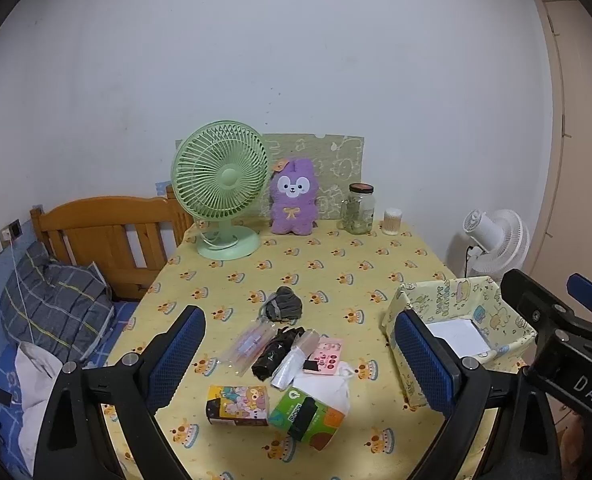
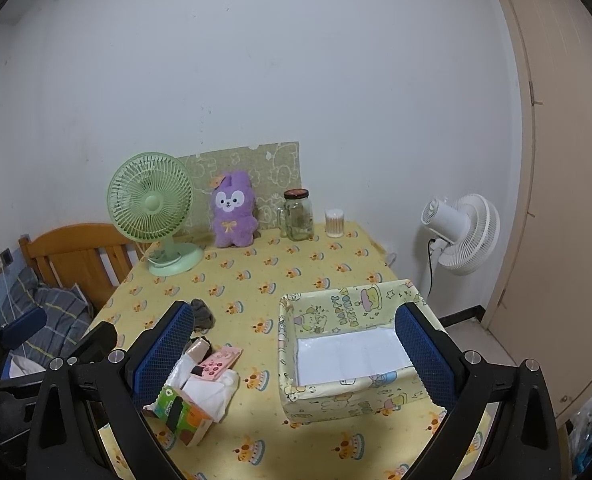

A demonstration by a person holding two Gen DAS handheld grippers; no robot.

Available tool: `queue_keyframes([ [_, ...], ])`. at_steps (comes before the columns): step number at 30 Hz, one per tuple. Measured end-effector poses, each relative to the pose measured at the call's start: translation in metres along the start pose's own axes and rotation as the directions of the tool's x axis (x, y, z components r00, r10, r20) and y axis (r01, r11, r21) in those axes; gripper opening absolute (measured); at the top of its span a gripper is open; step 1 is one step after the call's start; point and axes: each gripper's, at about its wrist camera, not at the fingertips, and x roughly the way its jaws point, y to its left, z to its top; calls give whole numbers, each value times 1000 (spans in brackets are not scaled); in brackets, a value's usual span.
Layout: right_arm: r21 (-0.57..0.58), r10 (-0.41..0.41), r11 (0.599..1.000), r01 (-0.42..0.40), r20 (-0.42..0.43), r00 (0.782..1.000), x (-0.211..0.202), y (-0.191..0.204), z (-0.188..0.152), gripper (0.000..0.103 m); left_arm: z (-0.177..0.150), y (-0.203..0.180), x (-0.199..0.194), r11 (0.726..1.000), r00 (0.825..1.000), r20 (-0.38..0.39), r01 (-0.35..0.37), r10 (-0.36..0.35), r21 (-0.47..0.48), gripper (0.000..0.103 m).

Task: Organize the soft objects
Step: 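Move both tools toward the cartoon snack box and juice box, then grasp the cartoon snack box with the left tool while the right tool grasps the juice box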

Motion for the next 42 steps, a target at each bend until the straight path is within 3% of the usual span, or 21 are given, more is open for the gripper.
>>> queue_keyframes([
  [9,9,14,1000,-13,-43,999,6,9,-5,102,-4,0,6,1000,1000,-7,-2,2,4,97],
  [14,8,34,999,-34,-48,998,15,17,-13,102,-12,6,12,999,999,-6,-43,43,20,96],
  [20,21,62,998,-61,-49,997,25,26,-25,101,-28,9,19,999,999,-32,-30,30,24,93],
  [29,19,49,999,-47,-130,990,41,45,-47,101,-53,24,42,999,993,-116,-23,26,23,90],
  [42,-39,58,997,-65,-160,985,66,75,-82,97,-84,50,77,1000,973,-232,-2,3,3,83],
])
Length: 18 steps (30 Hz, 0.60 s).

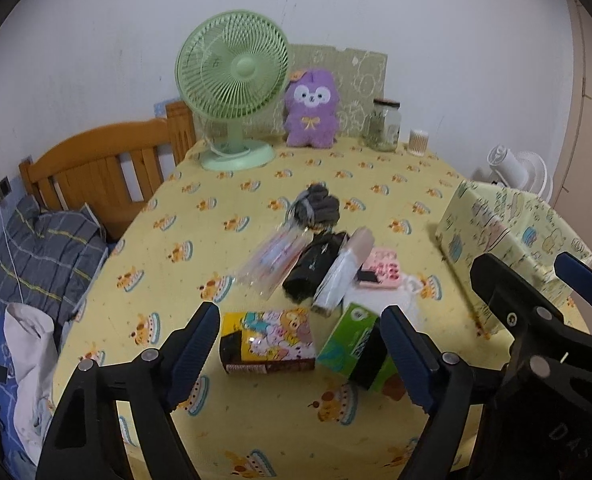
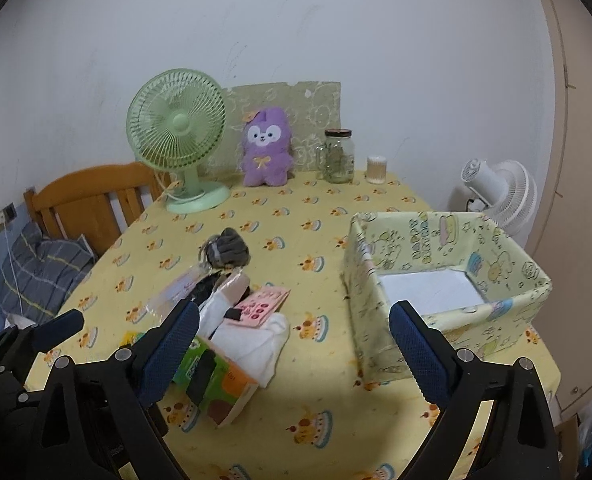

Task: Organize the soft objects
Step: 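Grasp the cartoon snack box with the left tool while the right tool grasps the juice box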

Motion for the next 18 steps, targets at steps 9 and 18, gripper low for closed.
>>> queue_keyframes([
  [9,-36,35,999,-37,-51,998,25,18,-16,97,-20,16,22,1000,998,-60,-17,16,-13,83],
  [18,-71,51,996,-58,-104,993,45,32,-27,97,-27,21,42,999,994,-105,-31,29,-14,83],
])
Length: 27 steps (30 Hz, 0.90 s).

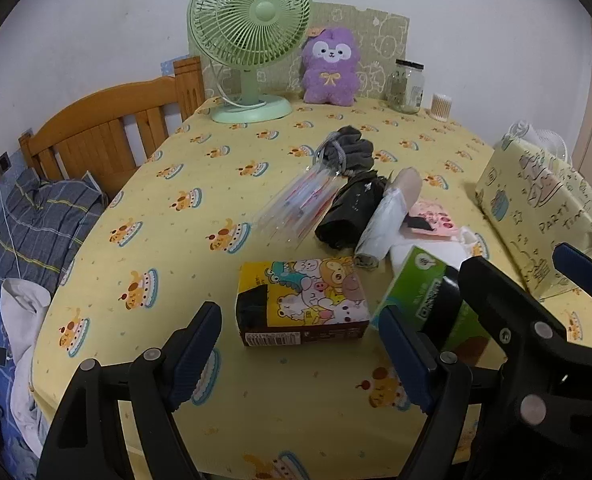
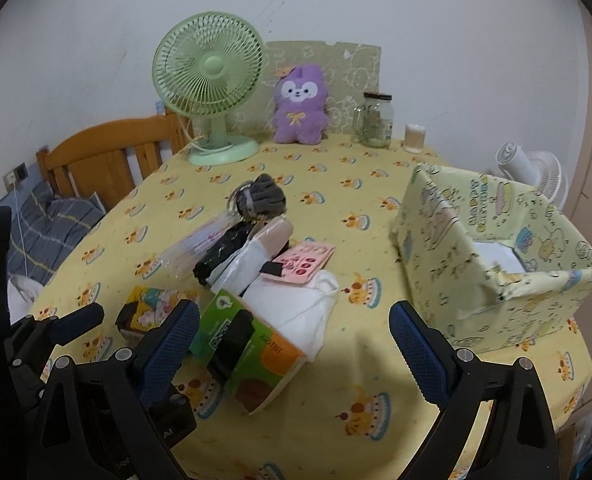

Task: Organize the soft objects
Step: 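Grasp the cartoon snack box with the left tool while the right tool grasps the juice box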

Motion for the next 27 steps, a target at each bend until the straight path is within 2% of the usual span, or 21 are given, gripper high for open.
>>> queue_keyframes([
  [4,3,7,1000,-7,-28,1000,9,2,-3,96,0,0,9,1000,1000,-14,-3,4,9,83],
  [8,17,26,1000,-25,-63,998,19,2,-6,90,0,-3,12,1000,1000,-5,-12,12,22,83],
  [11,36,42,999,-40,-80,996,23,1,-8,81,1,-5,10,999,1000,9,-30,30,33,83],
  [16,52,84,996,-79,-113,990,28,2,-11,52,0,-13,10,997,998,28,-52,50,58,79],
  [17,56,97,994,-91,-117,988,29,3,-11,50,0,-14,11,997,998,26,-53,52,60,78],
  [27,87,94,993,-82,-136,986,37,1,-14,48,0,-18,15,996,998,25,-64,63,63,74],
])
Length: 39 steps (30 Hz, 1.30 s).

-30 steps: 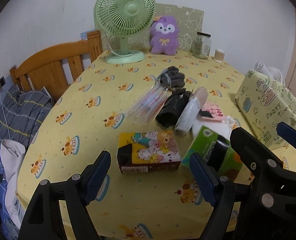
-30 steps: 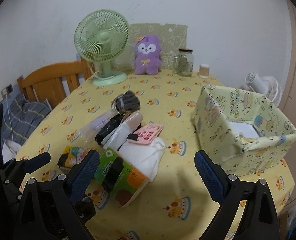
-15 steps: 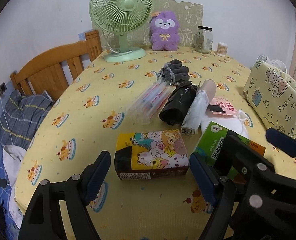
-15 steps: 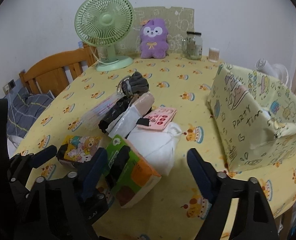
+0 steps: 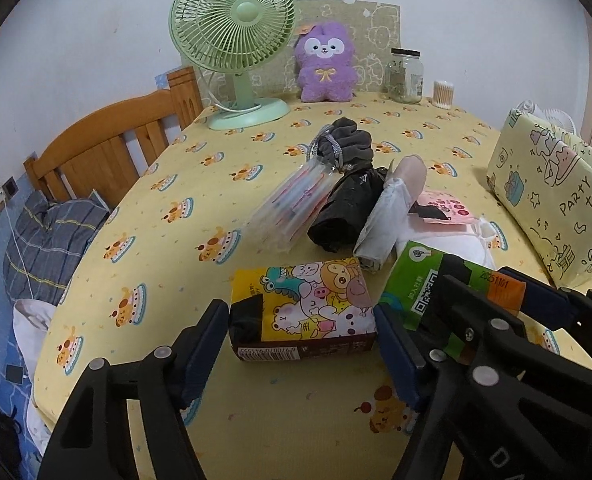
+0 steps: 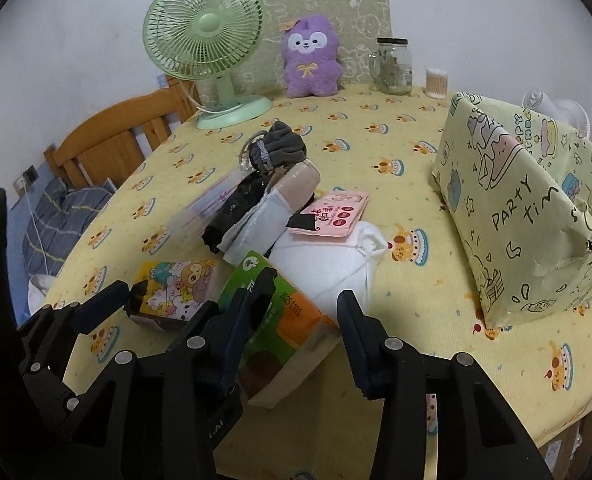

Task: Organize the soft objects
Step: 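Grasp the cartoon snack box with the left tool while the right tool grasps the juice box, then lift the snack box with the left tool while the right tool carries the juice box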

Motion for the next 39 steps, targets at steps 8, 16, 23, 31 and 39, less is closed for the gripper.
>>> queue_keyframes([
  [8,-11,18,1000,-18,13,1000,-7,2,2,23,4,0,-3,1000,1000,-15,24,-24,-6,68],
  [16,-12,24,1000,-24,31,999,-23,0,11,19,13,-3,-16,999,999,-7,33,-34,-24,66],
  [23,-12,20,1000,-19,57,998,-39,-4,21,18,23,-8,-31,999,999,13,36,-35,-41,66],
  [31,-25,-9,1000,11,75,997,-57,-9,33,18,34,-15,-49,998,999,40,30,-28,-60,66],
  [39,-14,-32,999,34,113,993,-81,-19,43,18,48,-26,-72,998,995,92,37,-33,-49,66],
])
